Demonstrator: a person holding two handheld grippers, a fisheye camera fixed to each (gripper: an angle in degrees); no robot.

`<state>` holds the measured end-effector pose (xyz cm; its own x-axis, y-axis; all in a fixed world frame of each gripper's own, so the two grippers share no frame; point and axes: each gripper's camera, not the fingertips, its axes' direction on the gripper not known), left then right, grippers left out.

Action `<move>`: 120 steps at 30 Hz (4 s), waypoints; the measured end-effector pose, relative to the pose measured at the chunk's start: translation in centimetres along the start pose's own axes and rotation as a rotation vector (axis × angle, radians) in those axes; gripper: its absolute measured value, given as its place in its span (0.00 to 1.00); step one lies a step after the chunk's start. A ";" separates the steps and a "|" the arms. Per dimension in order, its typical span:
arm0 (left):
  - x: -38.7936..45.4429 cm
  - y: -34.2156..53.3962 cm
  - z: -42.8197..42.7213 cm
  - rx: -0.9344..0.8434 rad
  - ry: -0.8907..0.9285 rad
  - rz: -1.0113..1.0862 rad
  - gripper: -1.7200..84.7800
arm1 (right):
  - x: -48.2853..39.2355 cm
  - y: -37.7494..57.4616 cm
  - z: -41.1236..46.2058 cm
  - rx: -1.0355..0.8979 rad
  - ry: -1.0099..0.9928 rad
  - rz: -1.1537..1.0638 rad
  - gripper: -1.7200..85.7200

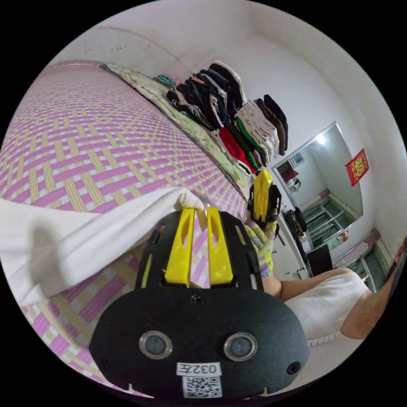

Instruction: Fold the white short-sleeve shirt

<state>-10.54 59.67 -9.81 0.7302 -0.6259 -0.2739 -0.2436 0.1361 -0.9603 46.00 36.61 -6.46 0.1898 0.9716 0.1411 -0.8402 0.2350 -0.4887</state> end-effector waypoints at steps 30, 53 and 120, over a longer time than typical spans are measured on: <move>-5.6 27.5 -58.2 1.143 -0.970 -0.699 0.01 | -2.5 6.6 3.3 -0.127 -0.037 -0.138 0.01; 4.7 4.6 -19.6 0.208 -0.320 0.035 0.04 | -2.4 9.7 -1.1 0.017 -0.093 -0.029 0.01; 25.0 17.2 -36.0 0.604 -0.575 -0.086 0.05 | -6.5 13.5 6.5 -0.555 0.488 -0.064 0.14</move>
<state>-19.45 18.77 -31.27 0.9823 -0.1857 -0.0258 0.0918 0.5963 -0.7975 30.09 33.35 -8.39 0.5428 0.8260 -0.1521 -0.4640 0.1440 -0.8740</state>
